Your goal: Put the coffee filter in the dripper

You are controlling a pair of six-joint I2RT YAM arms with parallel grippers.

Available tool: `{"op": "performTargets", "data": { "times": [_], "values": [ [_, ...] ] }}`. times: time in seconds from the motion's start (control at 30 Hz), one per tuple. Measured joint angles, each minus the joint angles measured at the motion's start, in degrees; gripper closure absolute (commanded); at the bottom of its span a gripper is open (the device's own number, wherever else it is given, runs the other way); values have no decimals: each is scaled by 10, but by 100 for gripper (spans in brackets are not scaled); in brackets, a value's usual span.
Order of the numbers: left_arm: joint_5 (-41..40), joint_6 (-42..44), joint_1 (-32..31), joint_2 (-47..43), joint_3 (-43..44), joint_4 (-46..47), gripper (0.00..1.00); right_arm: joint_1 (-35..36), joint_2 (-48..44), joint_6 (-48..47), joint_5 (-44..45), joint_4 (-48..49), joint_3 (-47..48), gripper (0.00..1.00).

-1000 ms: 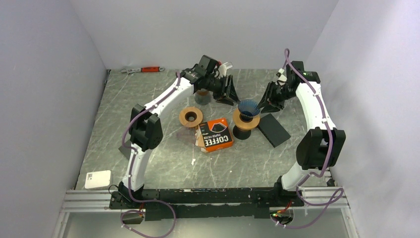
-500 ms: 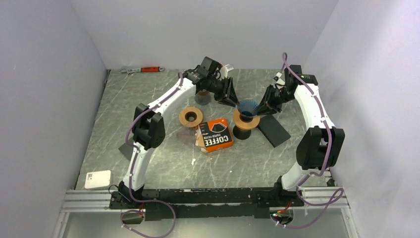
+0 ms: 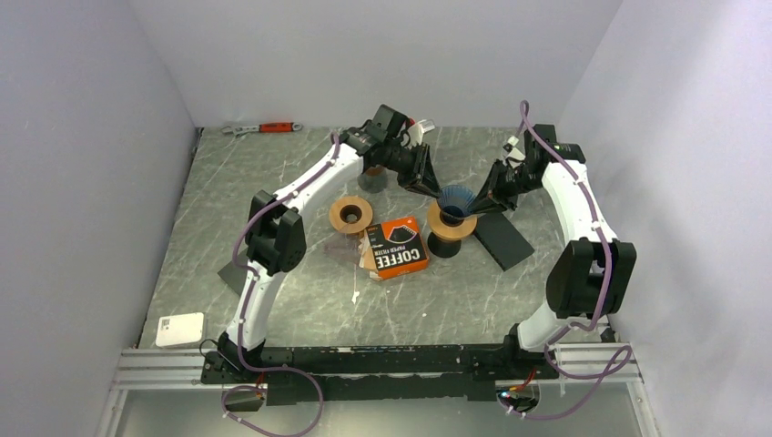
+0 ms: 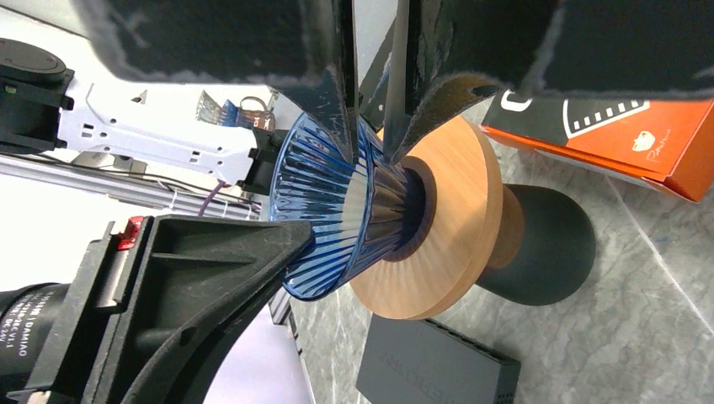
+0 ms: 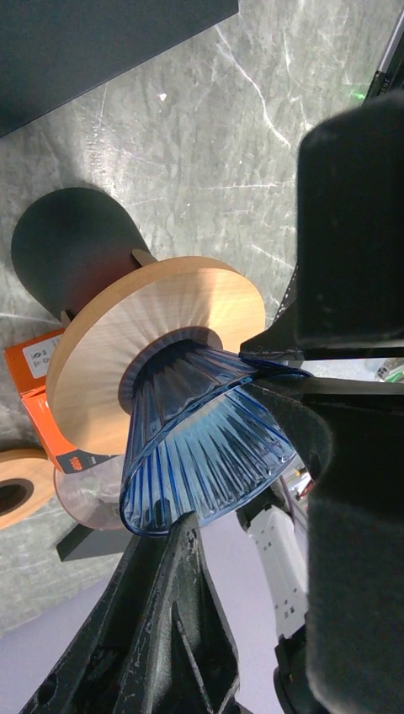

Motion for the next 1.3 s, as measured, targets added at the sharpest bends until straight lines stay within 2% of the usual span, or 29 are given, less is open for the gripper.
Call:
{"op": "performTargets", "data": {
  "times": [0.2,0.4,0.5,0.6,0.7,0.8,1.07,1.2,1.3],
  "values": [
    [7,0,-2,0,0,0,86,-2,-7,0,-9,9,-15,96],
    [7,6,-2,-1,0,-1,86,-2,-11,-5,-8,14,-21,94],
    [4,11,-3,-8,-10,2,82,-2,-17,-10,-7,19,-27,89],
    [0,18,-4,-15,-19,1,60,-1,-19,-13,-9,19,-28,84],
    [-11,28,-5,-17,-26,-4,48,0,-19,-17,-10,17,-28,74],
    [-20,30,-4,-17,-40,-4,47,0,-19,-15,-16,17,-27,67],
    [-30,31,-6,-21,-56,-5,55,-4,-19,-4,-42,17,-5,47],
    [-36,36,-8,-26,-56,-7,57,-8,-19,1,-52,17,-2,51],
    [-39,43,-10,-30,-56,-11,58,-11,-20,2,-55,17,-3,67]
  ]
}}
